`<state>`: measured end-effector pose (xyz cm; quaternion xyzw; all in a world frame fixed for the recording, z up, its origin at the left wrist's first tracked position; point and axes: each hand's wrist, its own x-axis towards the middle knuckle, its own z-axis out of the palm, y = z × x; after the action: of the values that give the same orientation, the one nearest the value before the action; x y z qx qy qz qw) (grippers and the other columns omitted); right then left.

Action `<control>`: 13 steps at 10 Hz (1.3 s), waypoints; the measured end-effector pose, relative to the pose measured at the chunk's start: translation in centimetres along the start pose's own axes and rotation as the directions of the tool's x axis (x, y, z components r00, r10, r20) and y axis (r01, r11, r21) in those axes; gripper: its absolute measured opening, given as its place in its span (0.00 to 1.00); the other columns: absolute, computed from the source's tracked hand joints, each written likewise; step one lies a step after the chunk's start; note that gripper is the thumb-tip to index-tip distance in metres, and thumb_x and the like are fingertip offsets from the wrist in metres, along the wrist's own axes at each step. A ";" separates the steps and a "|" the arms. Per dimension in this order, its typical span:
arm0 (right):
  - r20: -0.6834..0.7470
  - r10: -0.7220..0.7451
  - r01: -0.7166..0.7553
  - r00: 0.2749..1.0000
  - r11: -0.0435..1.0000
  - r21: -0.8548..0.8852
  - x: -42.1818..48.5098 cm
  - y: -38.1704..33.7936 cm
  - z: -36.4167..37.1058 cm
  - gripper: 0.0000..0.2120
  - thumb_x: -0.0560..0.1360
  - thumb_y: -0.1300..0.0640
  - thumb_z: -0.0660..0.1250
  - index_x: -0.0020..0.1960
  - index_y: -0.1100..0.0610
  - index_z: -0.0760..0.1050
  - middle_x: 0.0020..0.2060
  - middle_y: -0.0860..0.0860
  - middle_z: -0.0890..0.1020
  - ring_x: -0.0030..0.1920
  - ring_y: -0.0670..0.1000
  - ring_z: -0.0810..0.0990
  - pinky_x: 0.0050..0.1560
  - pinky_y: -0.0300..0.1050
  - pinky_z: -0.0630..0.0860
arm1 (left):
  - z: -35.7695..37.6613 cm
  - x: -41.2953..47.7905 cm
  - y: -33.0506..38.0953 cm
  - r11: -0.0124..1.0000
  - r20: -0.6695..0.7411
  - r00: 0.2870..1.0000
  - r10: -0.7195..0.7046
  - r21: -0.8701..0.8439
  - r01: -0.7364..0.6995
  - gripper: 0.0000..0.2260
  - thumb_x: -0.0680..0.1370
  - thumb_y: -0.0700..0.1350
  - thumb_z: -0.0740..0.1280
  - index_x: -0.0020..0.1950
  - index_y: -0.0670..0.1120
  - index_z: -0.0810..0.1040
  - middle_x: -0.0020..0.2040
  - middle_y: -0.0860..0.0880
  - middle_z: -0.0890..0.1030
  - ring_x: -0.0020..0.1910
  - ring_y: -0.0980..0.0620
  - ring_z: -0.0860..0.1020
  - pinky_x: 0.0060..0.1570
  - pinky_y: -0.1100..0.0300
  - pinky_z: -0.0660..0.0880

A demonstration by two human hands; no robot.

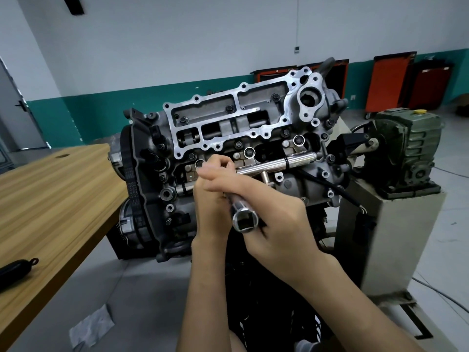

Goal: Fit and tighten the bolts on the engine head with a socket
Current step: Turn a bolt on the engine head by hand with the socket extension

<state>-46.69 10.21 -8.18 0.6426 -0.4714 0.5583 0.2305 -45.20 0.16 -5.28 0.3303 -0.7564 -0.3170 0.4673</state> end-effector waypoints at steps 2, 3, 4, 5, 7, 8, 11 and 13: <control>-0.138 0.038 -0.046 0.990 0.998 -0.054 -0.1 0.5 -0.6 0.14 0.64 0.75 0.76 0.48 0.65 0.82 0.43 0.57 0.85 0.44 0.51 0.84 0.46 0.44 0.80 | 0.8 -1.3 -2.8 0.972 -0.040 0.984 0.172 -0.154 -0.176 0.05 0.78 0.38 0.62 0.44 0.39 0.75 0.40 0.47 0.78 0.41 0.54 0.75 0.42 0.57 0.71; -0.077 0.020 -0.022 0.997 0.999 -0.028 -0.2 0.2 -0.2 0.16 0.67 0.78 0.72 0.52 0.67 0.80 0.51 0.58 0.84 0.54 0.51 0.82 0.56 0.44 0.78 | 0.7 -0.7 -2.0 0.972 -0.043 0.992 0.115 -0.202 -0.121 0.05 0.76 0.37 0.63 0.44 0.35 0.76 0.43 0.43 0.78 0.39 0.57 0.74 0.42 0.66 0.69; 0.011 -0.019 0.020 1.000 0.999 -0.040 -0.2 0.2 0.0 0.16 0.70 0.79 0.67 0.54 0.68 0.79 0.54 0.58 0.82 0.58 0.50 0.80 0.61 0.37 0.74 | 0.9 0.5 -1.7 0.996 0.046 0.999 -0.001 -0.093 0.005 0.09 0.78 0.31 0.60 0.55 0.27 0.75 0.59 0.31 0.72 0.55 0.46 0.63 0.51 0.66 0.61; -0.078 -0.007 -0.001 0.997 0.995 -0.099 0.0 0.6 -0.2 0.13 0.67 0.76 0.73 0.50 0.66 0.81 0.48 0.55 0.85 0.49 0.47 0.83 0.53 0.35 0.77 | 0.6 0.3 -2.1 0.991 0.045 0.992 0.117 -0.068 -0.114 0.06 0.78 0.35 0.62 0.51 0.39 0.78 0.49 0.40 0.77 0.49 0.47 0.69 0.53 0.59 0.65; -0.071 0.016 -0.021 0.997 0.998 -0.062 0.0 0.4 -0.2 0.12 0.72 0.75 0.68 0.54 0.67 0.79 0.54 0.56 0.83 0.56 0.47 0.81 0.59 0.36 0.74 | 0.0 0.1 -0.9 0.991 0.063 0.996 0.061 -0.123 -0.053 0.11 0.76 0.28 0.61 0.49 0.40 0.79 0.47 0.46 0.75 0.37 0.56 0.67 0.53 0.75 0.64; -0.065 0.005 -0.013 0.998 0.992 -0.123 0.1 0.4 -0.5 0.14 0.70 0.76 0.69 0.53 0.66 0.80 0.48 0.56 0.85 0.49 0.39 0.80 0.55 0.27 0.71 | 0.3 0.3 -1.4 0.998 0.114 0.993 0.030 -0.064 -0.023 0.11 0.78 0.30 0.59 0.56 0.37 0.78 0.56 0.38 0.76 0.52 0.46 0.69 0.64 0.70 0.59; -0.088 0.009 -0.015 0.996 0.998 -0.068 -0.2 0.4 -0.1 0.13 0.69 0.76 0.71 0.52 0.68 0.79 0.52 0.57 0.83 0.55 0.50 0.81 0.59 0.38 0.75 | 0.3 -0.3 -1.6 0.980 0.057 0.987 0.147 -0.142 -0.138 0.15 0.75 0.30 0.64 0.45 0.51 0.78 0.48 0.41 0.78 0.45 0.63 0.73 0.42 0.73 0.62; -0.152 -0.004 -0.019 0.988 0.989 -0.149 0.0 0.8 -0.5 0.14 0.66 0.75 0.75 0.49 0.65 0.82 0.41 0.59 0.85 0.41 0.52 0.84 0.53 0.35 0.77 | 0.6 -0.7 -1.9 0.982 0.007 0.988 0.155 -0.112 -0.153 0.04 0.78 0.36 0.62 0.45 0.39 0.76 0.41 0.48 0.77 0.44 0.50 0.73 0.53 0.53 0.70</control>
<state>-47.62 10.23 -8.26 0.5772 -0.4957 0.5694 0.3114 -45.08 -0.31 -7.34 0.2417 -0.7644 -0.3240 0.5022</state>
